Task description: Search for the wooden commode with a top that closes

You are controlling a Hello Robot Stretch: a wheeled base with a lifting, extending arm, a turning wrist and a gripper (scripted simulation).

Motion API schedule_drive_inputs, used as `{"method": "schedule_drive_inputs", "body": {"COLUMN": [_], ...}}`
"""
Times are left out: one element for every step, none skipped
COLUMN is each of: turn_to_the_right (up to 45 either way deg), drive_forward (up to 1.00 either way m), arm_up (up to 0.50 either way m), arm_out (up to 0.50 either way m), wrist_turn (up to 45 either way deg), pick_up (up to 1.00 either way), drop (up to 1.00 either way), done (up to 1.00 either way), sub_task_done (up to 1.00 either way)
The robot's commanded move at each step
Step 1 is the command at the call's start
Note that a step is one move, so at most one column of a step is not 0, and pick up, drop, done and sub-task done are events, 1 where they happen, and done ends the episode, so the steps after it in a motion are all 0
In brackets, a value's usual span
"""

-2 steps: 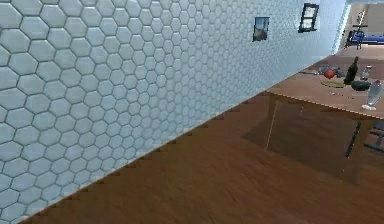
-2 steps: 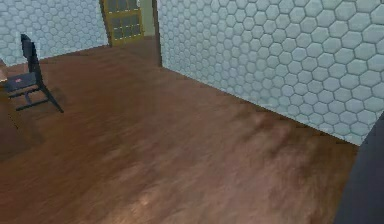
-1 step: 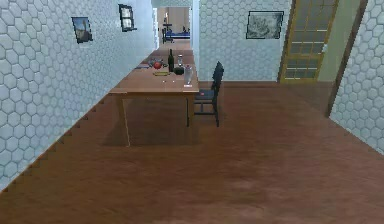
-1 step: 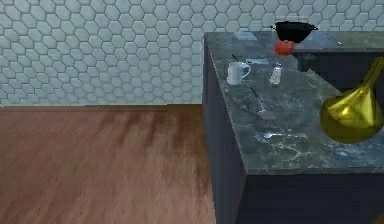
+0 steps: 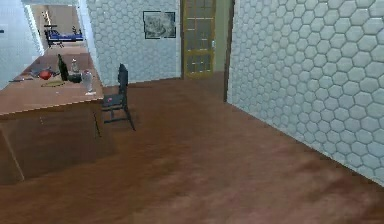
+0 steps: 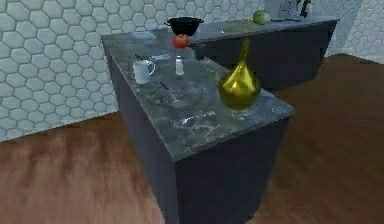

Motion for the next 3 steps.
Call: {"method": "schedule_drive_inputs", "body": {"turn_to_the_right": [0.0, 0.0, 3.0], "drive_forward": [1.0, 1.0, 0.0], "arm_up": [0.0, 0.0, 0.0], "arm_out": [0.0, 0.0, 0.0], "wrist_turn": [0.0, 0.0, 0.0], "pick_up": [0.0, 0.0, 0.0], "drop": [0.0, 0.0, 0.0], "done": [0.0, 0.0, 0.0], "sub_task_done": [0.0, 0.0, 0.0]}}
